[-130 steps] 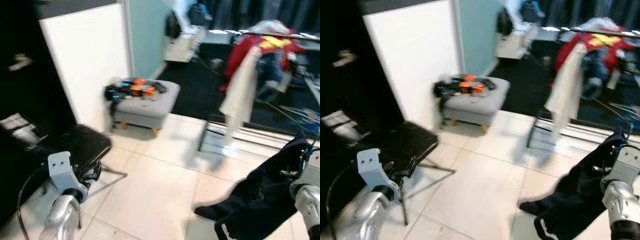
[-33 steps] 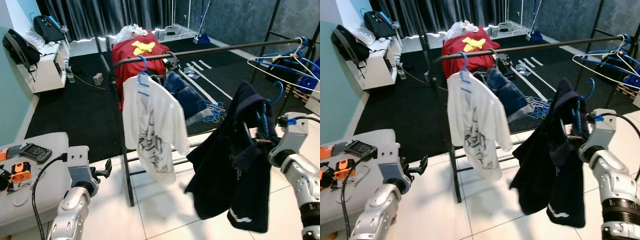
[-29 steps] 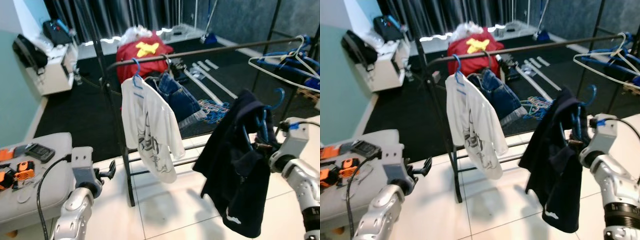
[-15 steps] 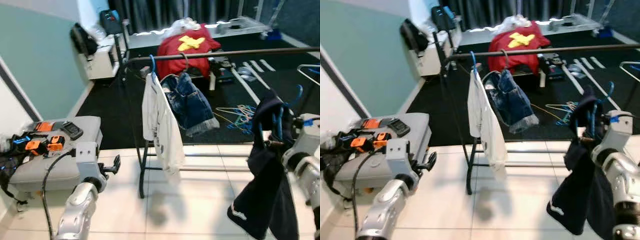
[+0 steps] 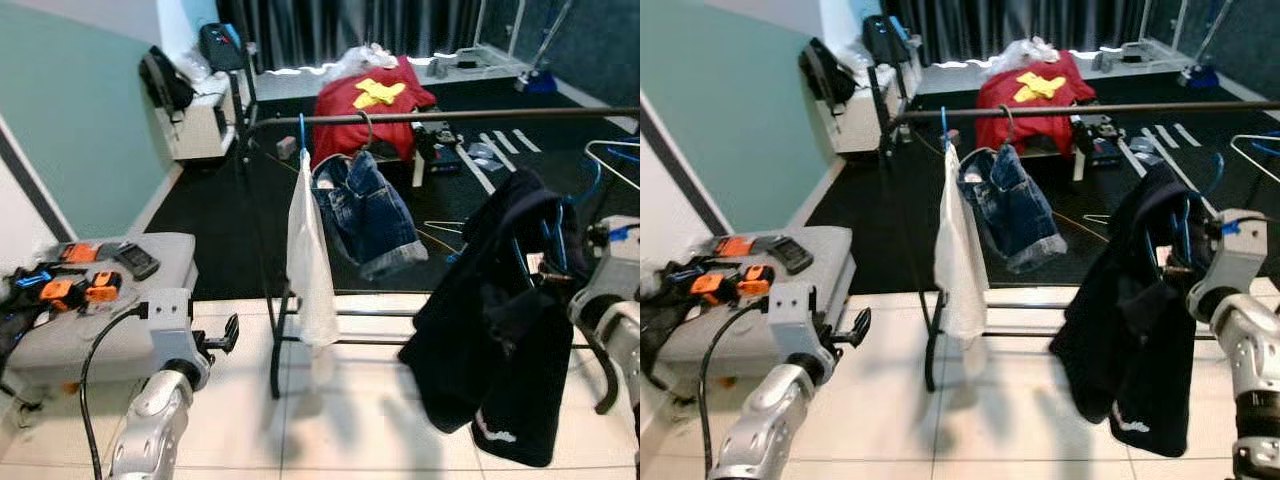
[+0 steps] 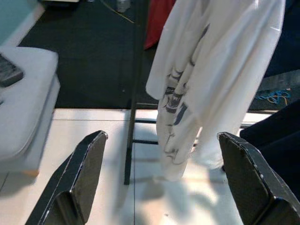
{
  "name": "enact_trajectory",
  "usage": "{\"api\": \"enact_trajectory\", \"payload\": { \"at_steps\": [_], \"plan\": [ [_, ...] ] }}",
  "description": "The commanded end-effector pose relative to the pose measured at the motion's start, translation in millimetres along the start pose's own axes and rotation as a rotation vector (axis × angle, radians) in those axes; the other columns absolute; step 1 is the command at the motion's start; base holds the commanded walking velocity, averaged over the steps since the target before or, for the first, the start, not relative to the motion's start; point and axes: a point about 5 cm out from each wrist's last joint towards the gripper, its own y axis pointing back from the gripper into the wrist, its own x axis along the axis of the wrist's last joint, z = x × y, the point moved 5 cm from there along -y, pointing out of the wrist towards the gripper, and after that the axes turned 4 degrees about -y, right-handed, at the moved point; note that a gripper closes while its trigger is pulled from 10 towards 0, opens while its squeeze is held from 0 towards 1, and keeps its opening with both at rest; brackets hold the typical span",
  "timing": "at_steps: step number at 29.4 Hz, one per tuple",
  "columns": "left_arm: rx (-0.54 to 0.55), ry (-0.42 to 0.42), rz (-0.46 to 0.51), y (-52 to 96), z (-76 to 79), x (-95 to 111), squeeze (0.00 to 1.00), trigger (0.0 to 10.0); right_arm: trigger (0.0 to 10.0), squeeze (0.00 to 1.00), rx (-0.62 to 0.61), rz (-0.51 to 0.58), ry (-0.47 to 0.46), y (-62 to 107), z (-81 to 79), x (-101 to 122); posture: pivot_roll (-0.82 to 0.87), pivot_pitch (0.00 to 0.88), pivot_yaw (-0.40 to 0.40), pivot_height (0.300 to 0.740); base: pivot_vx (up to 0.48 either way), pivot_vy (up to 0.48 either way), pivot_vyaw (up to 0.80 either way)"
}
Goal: Hang hanger
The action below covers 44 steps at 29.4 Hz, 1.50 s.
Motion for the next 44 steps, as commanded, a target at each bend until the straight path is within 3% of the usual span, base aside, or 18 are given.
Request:
{"api": "enact_trajectory", "payload": {
  "at_steps": [1,10,18,34,36,39,44],
  "plan": [
    [0.006,0.001,-0.002,2.2,-4.8,-0.9,0.0,10.0,10.0,0.0,0.044,0.052,0.042,-1.0,-11.4,20.9,-0.22,0.0,0.052,0.74,0.48,0.0,0.0],
    [0.008,0.007,0.003,2.1,-4.2,-0.5,0.0,10.0,10.0,0.0,0.137,0.069,0.115,0.6,-30.9,38.9,-0.22,0.0,0.045,0.74,0.48,0.0,0.0],
    [0.027,0.011,0.005,3.2,-6.6,-0.7,0.0,10.0,10.0,0.0,0.177,0.025,0.158,-2.4,-38.2,38.7,-0.22,0.0,0.039,0.74,0.471,0.0,0.0],
    [0.059,0.023,-0.006,6.5,-13.9,-4.8,0.0,10.0,10.0,0.0,0.109,-0.102,0.122,-7.6,-25.4,18.9,-0.21,0.0,0.037,0.74,0.101,0.0,0.0],
    [0.057,0.025,-0.008,7.2,-13.9,-5.4,0.0,10.0,10.0,0.0,0.087,-0.14,0.104,-8.5,-20.6,11.6,-0.21,0.0,0.038,0.74,0.0,0.0,0.0],
    [0.051,0.025,-0.01,7.7,-13.2,-5.5,0.0,10.0,10.0,0.0,0.018,-0.281,0.046,-10.2,-9.7,-17.4,-0.2,0.0,0.035,0.74,0.0,0.0,0.0],
    [0.047,0.03,-0.013,8.3,-12.3,-6.0,0.0,10.0,10.0,0.0,-0.007,-0.317,0.026,-8.8,-5.5,-25.0,-0.2,0.0,0.033,0.74,0.0,0.0,0.0]
  ]
}}
